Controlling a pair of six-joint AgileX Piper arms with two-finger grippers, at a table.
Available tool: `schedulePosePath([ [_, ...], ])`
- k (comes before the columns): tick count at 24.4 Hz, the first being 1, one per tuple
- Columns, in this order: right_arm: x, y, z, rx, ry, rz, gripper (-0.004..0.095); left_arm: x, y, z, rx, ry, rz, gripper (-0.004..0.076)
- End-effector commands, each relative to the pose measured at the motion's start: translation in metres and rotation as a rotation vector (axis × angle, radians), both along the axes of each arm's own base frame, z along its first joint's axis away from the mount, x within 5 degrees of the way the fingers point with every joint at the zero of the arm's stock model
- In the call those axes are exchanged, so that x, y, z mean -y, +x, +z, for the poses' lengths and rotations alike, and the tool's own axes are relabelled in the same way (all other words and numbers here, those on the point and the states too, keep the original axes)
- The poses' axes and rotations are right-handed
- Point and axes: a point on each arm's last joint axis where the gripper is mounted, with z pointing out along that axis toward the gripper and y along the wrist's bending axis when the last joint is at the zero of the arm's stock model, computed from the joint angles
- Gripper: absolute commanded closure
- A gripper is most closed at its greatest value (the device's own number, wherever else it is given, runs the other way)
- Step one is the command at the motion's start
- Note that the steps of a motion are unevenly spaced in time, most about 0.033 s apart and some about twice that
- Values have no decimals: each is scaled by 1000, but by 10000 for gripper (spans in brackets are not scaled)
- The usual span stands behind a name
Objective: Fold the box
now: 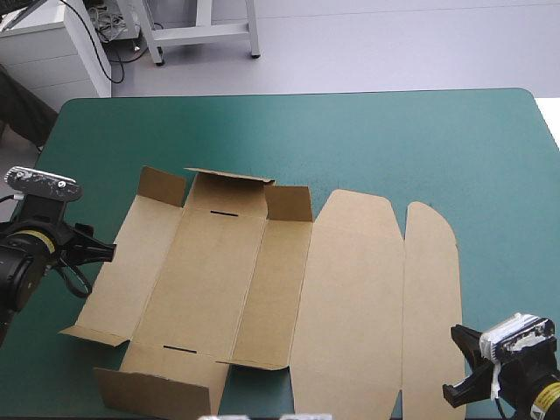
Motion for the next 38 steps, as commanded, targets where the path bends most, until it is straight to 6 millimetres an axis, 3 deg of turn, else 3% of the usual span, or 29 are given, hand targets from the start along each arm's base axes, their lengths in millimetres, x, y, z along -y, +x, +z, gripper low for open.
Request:
schedulePosePath([
  [1, -2, 2, 13, 76, 41, 2, 928, -7, 7, 14, 101, -32, 5, 340],
  [5, -2, 2, 13, 76, 41, 2, 928, -34, 18, 4, 38, -11, 132, 379],
  [9, -2, 2, 13, 76, 41, 2, 928, -58, 33, -13, -36, -130, 196, 456],
  [17, -2, 2, 13, 73, 45, 3, 928, -88, 63, -48, -139, -391, 162, 460],
  [23, -2, 2, 13, 71, 48, 6, 928, -98, 86, -86, -308, -456, 151, 460],
  [29, -2, 2, 13, 71, 48, 6, 928, -95, 88, -85, -290, -501, 141, 460],
  [32, -2, 2, 13, 71, 48, 6, 928, -90, 84, -87, -344, -460, 14, 457],
  [34, -2, 2, 13, 71, 48, 6, 928, -89, 80, -91, -411, -394, -103, 414],
  [38, -2, 2, 13, 71, 48, 6, 928, -90, 82, -107, -509, -427, -133, 267],
])
